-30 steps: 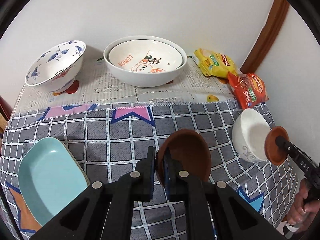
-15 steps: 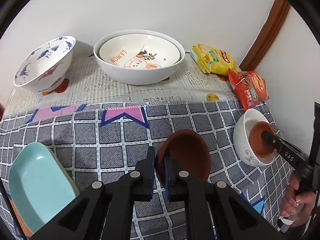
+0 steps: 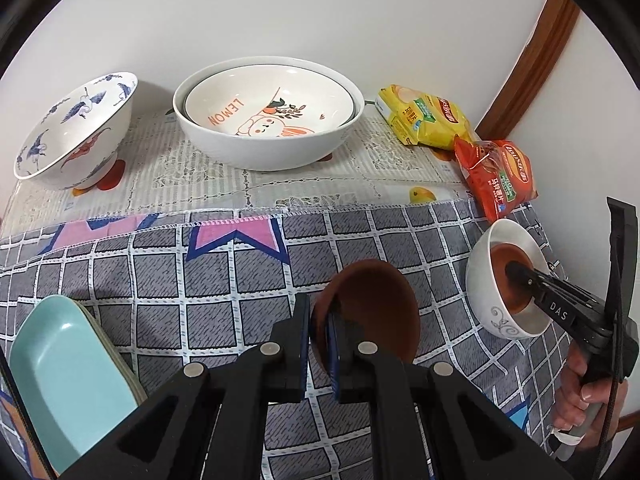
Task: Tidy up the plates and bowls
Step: 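Lower the right gripper's brown bowl into the white bowl while the left holds its brown bowl, then open the right gripper off the brown bowl and pull it back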
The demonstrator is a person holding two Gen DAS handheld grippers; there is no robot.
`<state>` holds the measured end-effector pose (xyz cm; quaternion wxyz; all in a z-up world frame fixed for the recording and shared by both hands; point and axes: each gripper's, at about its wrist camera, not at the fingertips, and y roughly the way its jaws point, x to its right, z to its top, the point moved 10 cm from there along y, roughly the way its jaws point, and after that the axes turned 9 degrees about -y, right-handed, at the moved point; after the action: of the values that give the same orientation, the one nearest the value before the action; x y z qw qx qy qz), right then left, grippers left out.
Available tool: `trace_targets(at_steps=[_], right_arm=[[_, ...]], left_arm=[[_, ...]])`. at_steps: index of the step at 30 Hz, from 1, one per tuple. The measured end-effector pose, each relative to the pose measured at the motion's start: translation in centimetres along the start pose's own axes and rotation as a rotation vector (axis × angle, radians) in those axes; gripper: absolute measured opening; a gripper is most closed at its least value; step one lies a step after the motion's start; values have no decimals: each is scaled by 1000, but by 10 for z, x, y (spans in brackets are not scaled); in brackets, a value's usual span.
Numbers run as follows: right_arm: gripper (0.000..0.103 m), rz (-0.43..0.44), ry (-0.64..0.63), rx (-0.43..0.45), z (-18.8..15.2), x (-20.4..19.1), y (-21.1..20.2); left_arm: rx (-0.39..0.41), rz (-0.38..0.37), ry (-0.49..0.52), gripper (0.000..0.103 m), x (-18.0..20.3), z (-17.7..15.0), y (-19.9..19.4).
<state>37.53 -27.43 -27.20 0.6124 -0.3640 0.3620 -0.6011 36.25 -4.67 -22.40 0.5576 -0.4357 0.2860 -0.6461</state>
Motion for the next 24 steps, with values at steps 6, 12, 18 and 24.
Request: trace_targets(at_steps=[6, 12, 18, 24], right_arm=[[8, -73, -76, -30, -2, -1, 4], [12, -129, -152, -70, -2, -5, 8], [16, -146, -193, -104, -4, -9, 10], [18, -171, -225, -115, -4, -10, 14]], left_arm=[[1, -1, 6, 8, 1, 1, 0], [-2, -1, 5, 8, 1, 0, 0], [3, 1, 4, 8, 1, 0, -5], [6, 6, 5, 8, 1, -1, -11]])
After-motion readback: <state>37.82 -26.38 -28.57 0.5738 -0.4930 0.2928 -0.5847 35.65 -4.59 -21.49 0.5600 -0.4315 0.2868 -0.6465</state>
